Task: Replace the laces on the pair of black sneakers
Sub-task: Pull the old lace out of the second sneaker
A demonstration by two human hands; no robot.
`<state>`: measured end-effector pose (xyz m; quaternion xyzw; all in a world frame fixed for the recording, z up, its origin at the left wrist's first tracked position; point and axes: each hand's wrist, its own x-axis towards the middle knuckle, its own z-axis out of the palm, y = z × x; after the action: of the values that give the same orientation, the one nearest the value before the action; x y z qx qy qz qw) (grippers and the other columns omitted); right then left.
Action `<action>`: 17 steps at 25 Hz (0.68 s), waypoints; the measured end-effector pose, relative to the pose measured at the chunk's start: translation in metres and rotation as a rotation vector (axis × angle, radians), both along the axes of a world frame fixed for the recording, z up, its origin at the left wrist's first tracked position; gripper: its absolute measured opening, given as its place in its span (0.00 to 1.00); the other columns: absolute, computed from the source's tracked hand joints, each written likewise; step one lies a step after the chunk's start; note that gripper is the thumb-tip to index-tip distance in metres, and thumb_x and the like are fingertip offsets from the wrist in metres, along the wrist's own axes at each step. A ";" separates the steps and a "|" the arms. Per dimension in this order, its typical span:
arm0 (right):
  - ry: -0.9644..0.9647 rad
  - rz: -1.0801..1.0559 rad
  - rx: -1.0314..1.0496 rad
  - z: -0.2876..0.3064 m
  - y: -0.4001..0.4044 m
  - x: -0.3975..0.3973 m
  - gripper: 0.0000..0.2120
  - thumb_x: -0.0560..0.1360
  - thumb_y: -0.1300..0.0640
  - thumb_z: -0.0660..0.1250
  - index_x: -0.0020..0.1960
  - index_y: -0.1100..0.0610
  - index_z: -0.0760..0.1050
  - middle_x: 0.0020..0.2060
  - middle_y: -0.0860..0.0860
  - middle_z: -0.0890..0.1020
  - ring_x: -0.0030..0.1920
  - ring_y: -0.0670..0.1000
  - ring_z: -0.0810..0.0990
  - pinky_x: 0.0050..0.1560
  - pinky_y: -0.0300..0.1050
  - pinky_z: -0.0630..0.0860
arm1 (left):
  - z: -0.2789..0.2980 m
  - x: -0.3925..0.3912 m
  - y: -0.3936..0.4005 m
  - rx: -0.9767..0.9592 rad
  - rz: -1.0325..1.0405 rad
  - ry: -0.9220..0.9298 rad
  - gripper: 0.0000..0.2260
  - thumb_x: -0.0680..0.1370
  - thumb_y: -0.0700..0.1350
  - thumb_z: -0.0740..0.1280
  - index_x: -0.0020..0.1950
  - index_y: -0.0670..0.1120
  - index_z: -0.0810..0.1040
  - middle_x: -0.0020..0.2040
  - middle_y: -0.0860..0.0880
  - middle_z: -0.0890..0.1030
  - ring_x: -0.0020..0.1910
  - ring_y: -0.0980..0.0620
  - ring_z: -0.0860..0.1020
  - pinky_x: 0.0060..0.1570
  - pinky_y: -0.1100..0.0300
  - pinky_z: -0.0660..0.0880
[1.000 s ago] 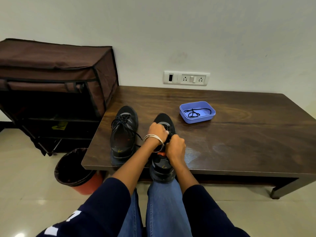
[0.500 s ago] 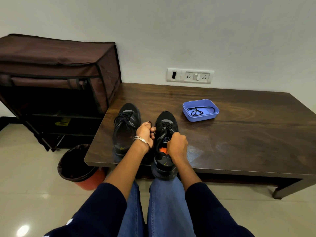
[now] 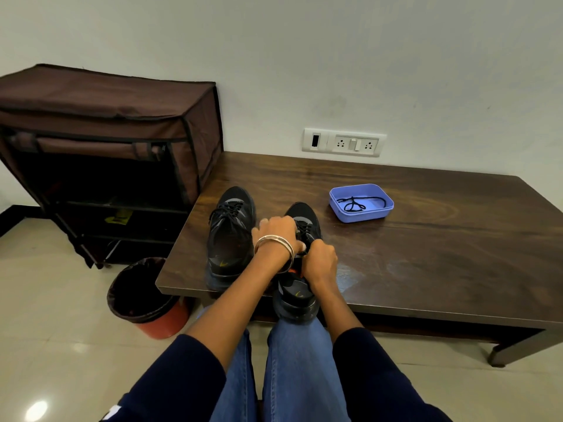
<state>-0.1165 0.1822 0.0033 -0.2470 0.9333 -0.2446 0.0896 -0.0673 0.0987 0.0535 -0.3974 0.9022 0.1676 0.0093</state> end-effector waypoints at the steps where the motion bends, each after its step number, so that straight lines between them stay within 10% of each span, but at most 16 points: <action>1: -0.003 0.000 0.013 -0.002 -0.001 -0.002 0.08 0.78 0.62 0.62 0.52 0.66 0.75 0.50 0.62 0.80 0.51 0.61 0.78 0.45 0.51 0.74 | -0.005 0.000 0.002 0.050 -0.011 -0.001 0.20 0.72 0.56 0.72 0.59 0.48 0.77 0.58 0.44 0.78 0.59 0.40 0.75 0.54 0.47 0.74; 9: 0.261 0.227 -0.014 -0.014 -0.003 -0.012 0.26 0.78 0.65 0.61 0.75 0.58 0.62 0.74 0.57 0.63 0.70 0.59 0.63 0.62 0.55 0.71 | -0.050 0.019 0.015 0.049 0.245 0.285 0.17 0.78 0.54 0.64 0.60 0.44 0.75 0.54 0.39 0.80 0.55 0.37 0.78 0.49 0.51 0.74; 17: 0.548 0.415 0.167 -0.002 -0.020 -0.023 0.15 0.79 0.63 0.59 0.65 0.62 0.71 0.63 0.57 0.73 0.62 0.57 0.71 0.54 0.50 0.72 | -0.058 0.017 0.013 0.006 0.207 0.284 0.13 0.79 0.53 0.63 0.59 0.48 0.75 0.55 0.42 0.80 0.55 0.39 0.78 0.48 0.51 0.75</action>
<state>-0.1391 0.1626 0.0017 -0.4797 0.8694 -0.0686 -0.0964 -0.0503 0.1121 -0.0045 -0.4603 0.8483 0.2248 -0.1341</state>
